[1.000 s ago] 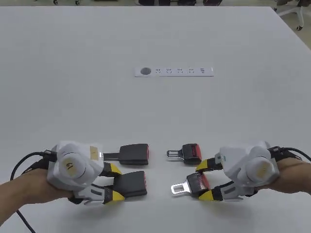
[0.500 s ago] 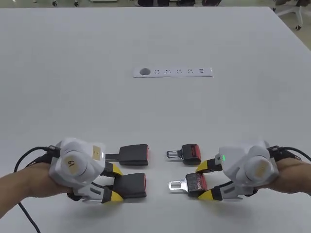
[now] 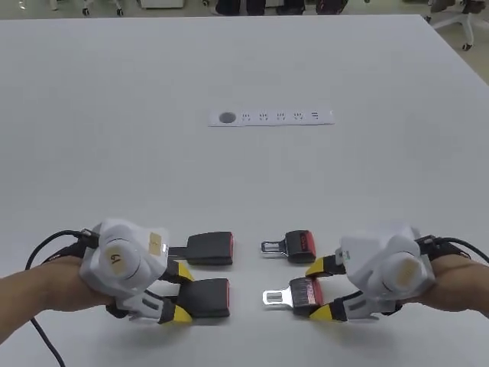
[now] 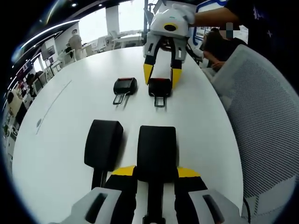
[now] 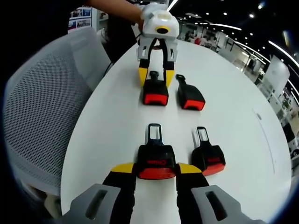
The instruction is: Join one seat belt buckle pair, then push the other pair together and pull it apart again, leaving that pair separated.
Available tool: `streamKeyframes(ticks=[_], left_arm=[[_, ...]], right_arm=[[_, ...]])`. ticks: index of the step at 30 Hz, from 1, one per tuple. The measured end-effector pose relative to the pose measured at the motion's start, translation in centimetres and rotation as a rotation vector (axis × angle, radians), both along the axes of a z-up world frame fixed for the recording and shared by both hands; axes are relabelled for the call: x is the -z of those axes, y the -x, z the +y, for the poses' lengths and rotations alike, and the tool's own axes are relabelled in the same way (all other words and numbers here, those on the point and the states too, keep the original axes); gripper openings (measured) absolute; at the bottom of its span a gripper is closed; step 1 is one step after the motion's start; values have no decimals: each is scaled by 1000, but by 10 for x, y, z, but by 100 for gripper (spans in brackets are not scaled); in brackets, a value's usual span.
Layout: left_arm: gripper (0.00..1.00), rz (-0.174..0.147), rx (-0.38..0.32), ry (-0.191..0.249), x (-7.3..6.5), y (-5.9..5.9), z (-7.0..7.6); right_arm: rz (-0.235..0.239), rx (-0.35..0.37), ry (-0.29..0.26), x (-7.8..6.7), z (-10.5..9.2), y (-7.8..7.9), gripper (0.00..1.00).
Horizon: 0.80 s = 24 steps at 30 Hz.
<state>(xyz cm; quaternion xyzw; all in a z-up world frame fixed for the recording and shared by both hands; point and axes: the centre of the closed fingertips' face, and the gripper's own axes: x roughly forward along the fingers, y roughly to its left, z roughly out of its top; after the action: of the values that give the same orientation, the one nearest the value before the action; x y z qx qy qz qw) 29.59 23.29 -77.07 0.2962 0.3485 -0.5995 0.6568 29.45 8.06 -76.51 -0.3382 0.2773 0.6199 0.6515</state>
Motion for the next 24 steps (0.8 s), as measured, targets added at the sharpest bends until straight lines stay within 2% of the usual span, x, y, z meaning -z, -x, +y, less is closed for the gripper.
streamKeyframes(ticks=[24], left_arm=[[31, 22, 13, -11, 3, 0, 0]], right_arm=[[15, 21, -39, -4, 25, 0, 30]])
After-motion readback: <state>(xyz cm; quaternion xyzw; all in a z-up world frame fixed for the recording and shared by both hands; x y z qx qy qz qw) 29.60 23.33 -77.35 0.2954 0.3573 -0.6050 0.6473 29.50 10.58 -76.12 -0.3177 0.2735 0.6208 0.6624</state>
